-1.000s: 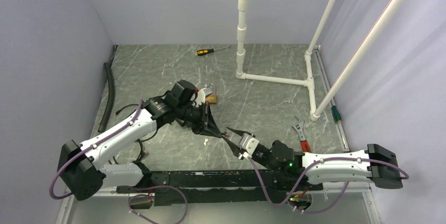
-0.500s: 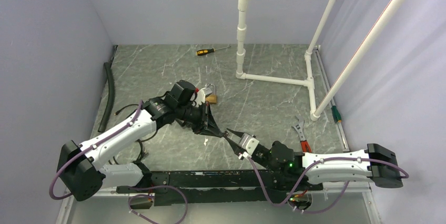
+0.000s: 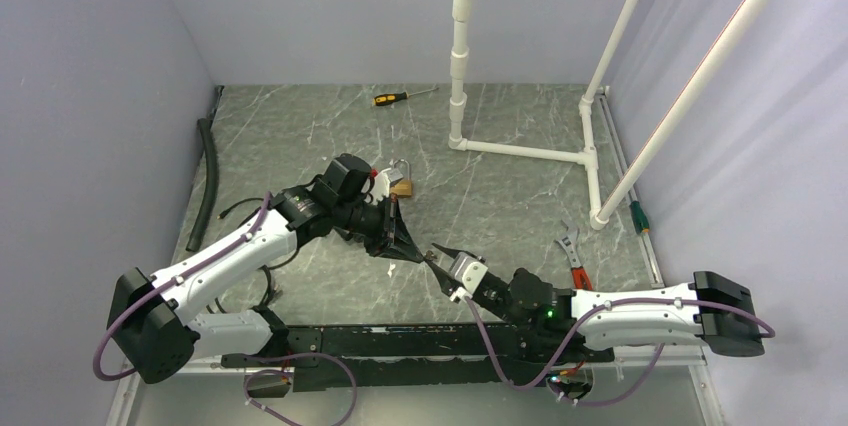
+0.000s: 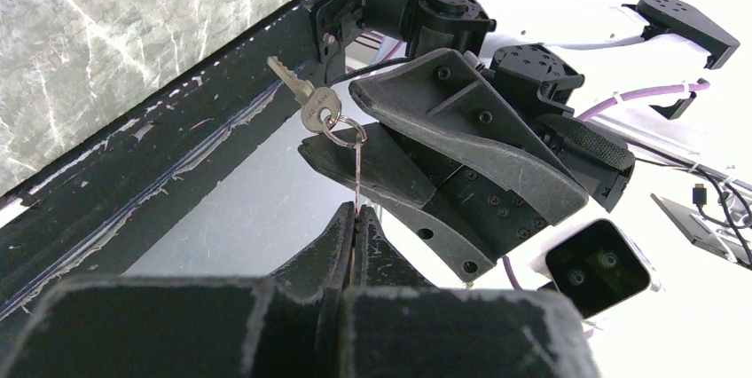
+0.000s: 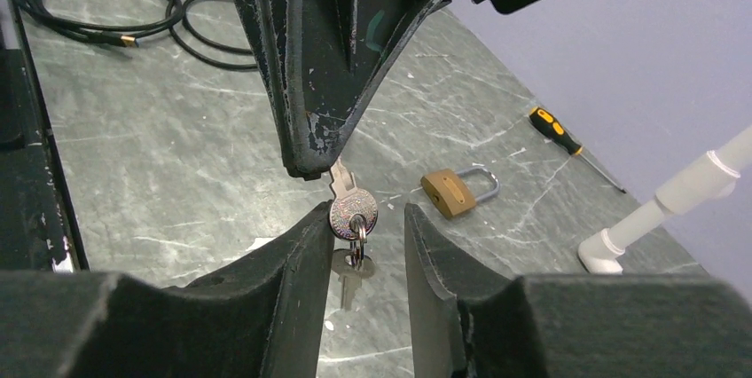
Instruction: Unlock with the key
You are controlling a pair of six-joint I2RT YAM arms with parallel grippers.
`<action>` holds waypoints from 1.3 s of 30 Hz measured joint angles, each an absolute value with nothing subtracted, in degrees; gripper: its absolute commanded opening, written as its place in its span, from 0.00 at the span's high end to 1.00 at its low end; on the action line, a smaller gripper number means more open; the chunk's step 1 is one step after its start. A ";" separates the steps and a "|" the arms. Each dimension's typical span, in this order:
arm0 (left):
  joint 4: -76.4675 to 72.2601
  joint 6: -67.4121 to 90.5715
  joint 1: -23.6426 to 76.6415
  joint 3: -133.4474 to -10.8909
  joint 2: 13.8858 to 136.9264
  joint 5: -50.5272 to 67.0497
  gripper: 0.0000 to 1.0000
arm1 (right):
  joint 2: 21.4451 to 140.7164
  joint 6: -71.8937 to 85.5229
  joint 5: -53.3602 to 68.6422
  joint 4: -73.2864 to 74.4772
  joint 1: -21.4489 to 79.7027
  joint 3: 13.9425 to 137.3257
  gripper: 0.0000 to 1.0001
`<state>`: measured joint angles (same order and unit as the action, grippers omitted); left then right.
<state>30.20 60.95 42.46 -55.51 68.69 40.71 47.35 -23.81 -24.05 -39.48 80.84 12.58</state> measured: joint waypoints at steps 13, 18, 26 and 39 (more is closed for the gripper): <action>29.10 60.97 42.46 -54.78 68.69 40.97 1.00 | 47.81 -23.81 -24.03 -39.53 80.84 12.69 0.72; 28.69 60.97 42.46 -54.54 68.69 41.17 1.00 | 48.51 -23.77 -23.94 -39.48 81.06 12.93 0.82; 27.90 60.80 42.41 -53.89 68.69 41.39 0.73 | 48.75 -23.64 -23.44 -36.62 81.06 14.04 0.95; 29.78 56.14 42.46 -53.82 66.65 39.81 0.34 | 44.14 -18.11 -20.25 -29.93 81.06 15.42 1.00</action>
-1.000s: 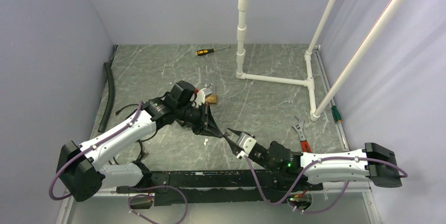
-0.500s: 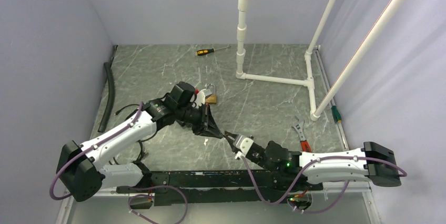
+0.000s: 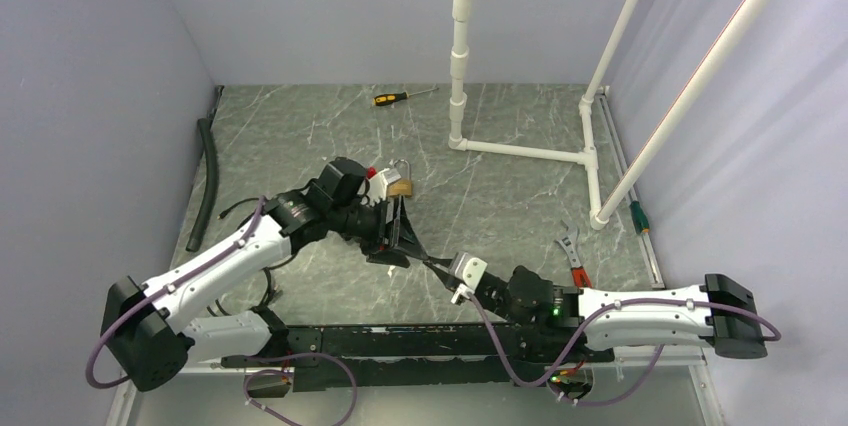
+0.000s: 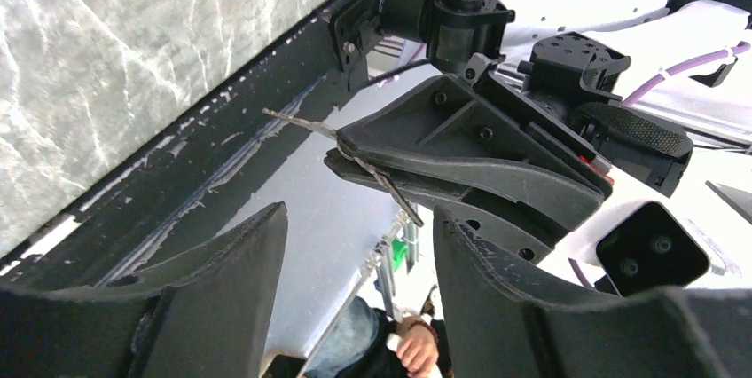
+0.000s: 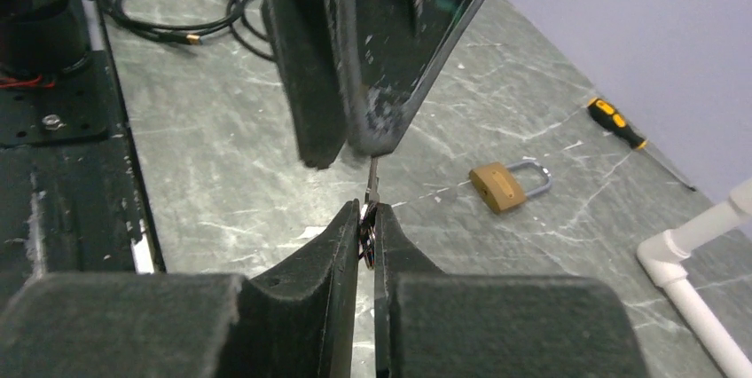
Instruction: Unlock with the key
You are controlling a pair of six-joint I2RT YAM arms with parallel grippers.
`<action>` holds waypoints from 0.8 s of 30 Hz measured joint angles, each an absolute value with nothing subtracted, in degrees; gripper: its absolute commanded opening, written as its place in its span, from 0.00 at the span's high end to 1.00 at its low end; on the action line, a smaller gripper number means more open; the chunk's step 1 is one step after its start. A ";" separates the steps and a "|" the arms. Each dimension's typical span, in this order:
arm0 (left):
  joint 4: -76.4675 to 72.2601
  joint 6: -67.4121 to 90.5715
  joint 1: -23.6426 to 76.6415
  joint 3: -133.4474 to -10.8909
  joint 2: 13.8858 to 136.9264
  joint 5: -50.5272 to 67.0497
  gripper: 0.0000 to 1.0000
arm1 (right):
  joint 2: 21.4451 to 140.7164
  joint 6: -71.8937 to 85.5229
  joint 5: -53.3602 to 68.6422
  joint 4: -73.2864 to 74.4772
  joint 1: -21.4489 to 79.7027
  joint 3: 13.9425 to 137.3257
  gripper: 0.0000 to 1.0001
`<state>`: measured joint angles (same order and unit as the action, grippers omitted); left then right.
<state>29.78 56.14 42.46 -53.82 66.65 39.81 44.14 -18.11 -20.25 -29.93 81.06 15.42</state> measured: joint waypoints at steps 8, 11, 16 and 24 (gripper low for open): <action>29.78 46.89 42.46 -52.75 54.94 27.42 0.17 | 43.13 -9.72 -15.29 -19.51 80.47 19.62 1.00; 29.34 43.40 42.30 -50.57 47.44 22.90 0.15 | 43.53 -4.89 -11.33 -13.96 77.58 24.32 1.00; 24.43 38.22 42.30 -46.33 38.39 23.53 0.20 | 43.62 5.54 4.82 -15.22 66.35 25.98 1.00; 13.43 35.55 42.30 -37.65 34.76 30.92 0.31 | 50.65 21.34 26.50 -27.53 60.73 25.02 1.00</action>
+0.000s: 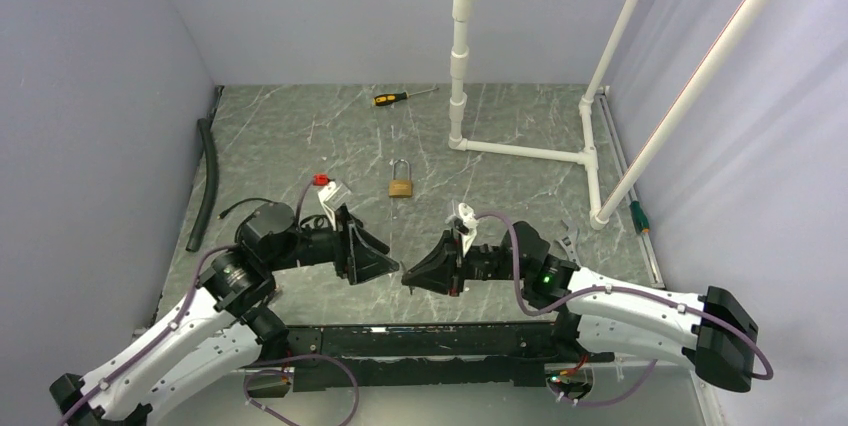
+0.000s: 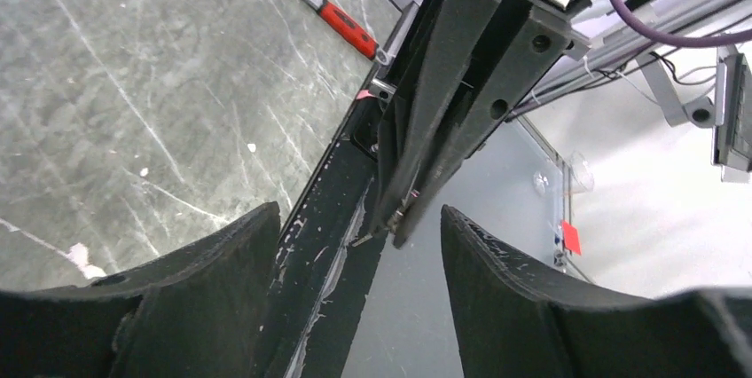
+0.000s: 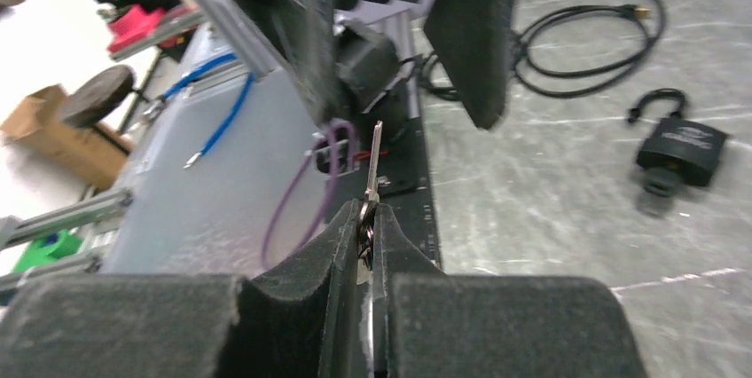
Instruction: Unlock with the key
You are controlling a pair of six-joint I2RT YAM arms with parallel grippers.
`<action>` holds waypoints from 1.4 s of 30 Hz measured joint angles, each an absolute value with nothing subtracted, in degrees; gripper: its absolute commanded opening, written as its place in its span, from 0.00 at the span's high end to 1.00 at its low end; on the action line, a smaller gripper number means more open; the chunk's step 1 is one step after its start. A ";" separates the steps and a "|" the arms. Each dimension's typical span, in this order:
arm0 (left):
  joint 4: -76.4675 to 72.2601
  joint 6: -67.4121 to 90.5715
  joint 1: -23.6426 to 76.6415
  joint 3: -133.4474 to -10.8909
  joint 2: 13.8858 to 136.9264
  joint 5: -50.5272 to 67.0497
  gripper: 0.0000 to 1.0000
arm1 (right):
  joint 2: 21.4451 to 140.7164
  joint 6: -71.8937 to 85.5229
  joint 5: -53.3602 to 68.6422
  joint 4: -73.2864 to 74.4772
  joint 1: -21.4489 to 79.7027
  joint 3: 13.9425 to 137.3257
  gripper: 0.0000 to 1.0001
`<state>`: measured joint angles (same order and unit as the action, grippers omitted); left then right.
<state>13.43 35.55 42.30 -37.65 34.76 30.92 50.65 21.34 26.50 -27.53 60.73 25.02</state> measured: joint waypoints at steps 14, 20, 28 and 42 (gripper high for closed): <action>1.30 35.62 42.30 -33.98 36.32 36.67 0.42 | 53.41 29.52 33.34 -34.48 60.12 25.06 1.00; 0.03 35.66 42.30 -32.56 35.83 36.64 0.51 | 55.13 30.30 33.56 -34.57 59.72 25.06 1.00; -4.14 36.36 42.30 -31.70 37.85 38.46 0.67 | 55.18 30.79 33.58 -34.96 58.92 25.06 1.00; -5.96 37.89 42.30 -31.00 37.17 39.86 1.00 | 55.55 31.31 32.88 -35.07 58.30 25.21 0.01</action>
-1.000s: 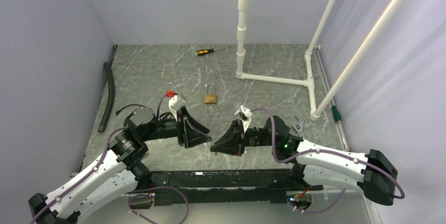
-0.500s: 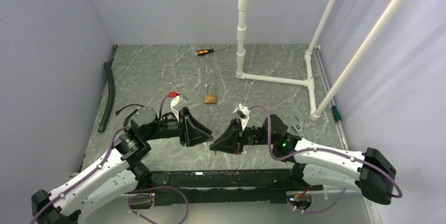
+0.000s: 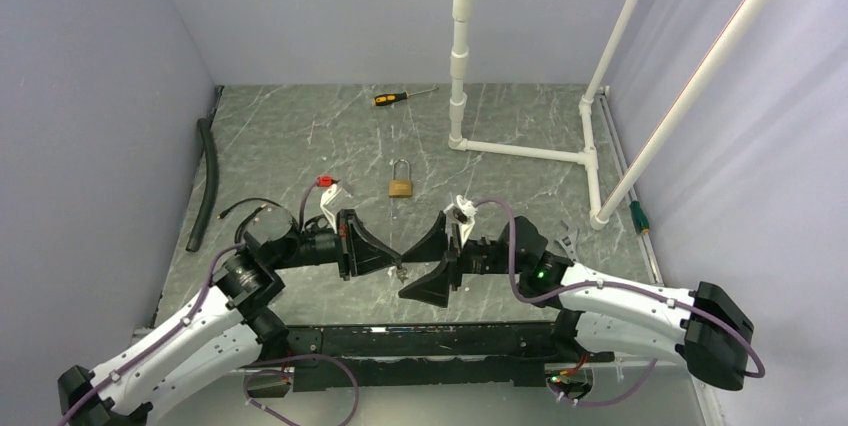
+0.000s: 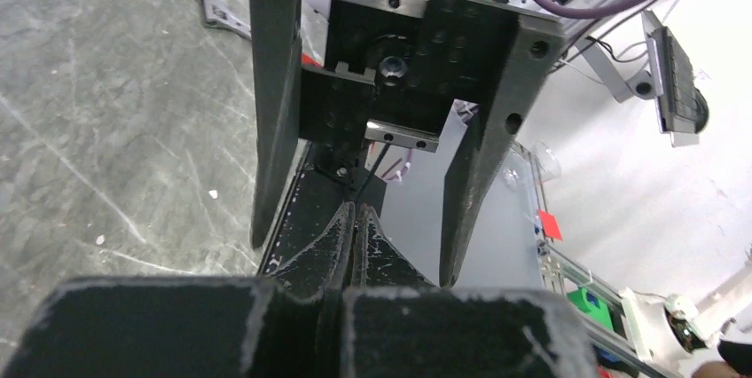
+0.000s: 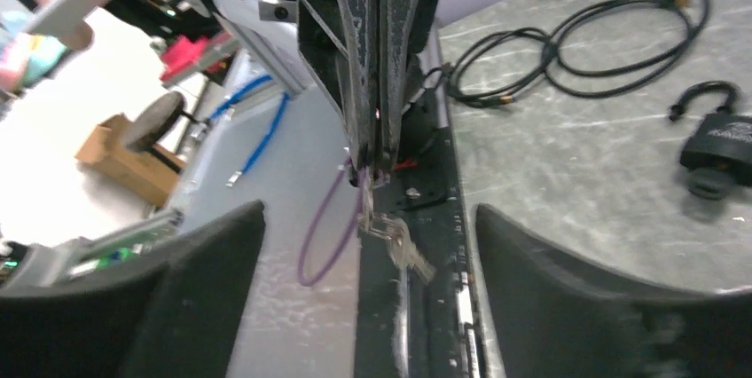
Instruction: Unlock with the key
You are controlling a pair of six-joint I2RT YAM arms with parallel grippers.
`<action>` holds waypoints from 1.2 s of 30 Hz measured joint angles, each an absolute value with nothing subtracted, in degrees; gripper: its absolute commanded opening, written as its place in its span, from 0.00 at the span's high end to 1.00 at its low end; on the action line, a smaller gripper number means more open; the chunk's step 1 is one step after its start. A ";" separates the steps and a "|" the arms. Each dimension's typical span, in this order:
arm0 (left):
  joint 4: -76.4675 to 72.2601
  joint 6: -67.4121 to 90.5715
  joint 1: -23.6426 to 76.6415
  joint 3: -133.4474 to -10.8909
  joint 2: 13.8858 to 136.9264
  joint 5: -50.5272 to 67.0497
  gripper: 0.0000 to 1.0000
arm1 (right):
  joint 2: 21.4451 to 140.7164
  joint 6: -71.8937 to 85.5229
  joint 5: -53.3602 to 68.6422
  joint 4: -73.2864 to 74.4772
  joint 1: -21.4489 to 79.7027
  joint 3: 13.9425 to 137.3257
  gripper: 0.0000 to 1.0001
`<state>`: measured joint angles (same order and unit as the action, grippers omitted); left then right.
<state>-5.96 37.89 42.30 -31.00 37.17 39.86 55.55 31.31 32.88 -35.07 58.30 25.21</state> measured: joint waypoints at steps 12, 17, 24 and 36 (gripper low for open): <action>5.04 36.88 42.30 -31.83 30.44 26.13 1.00 | 44.73 28.51 22.94 -34.89 58.26 21.78 0.16; 4.93 37.30 42.30 -31.83 31.94 25.54 1.00 | 48.73 28.67 22.06 -37.15 58.26 21.91 0.45; 4.43 37.36 42.30 -31.86 32.12 25.52 1.00 | 54.08 29.30 21.93 -39.18 58.26 22.90 0.59; 3.73 37.76 42.30 -31.83 30.81 25.34 1.00 | 60.18 31.81 23.24 -43.64 58.26 25.30 0.77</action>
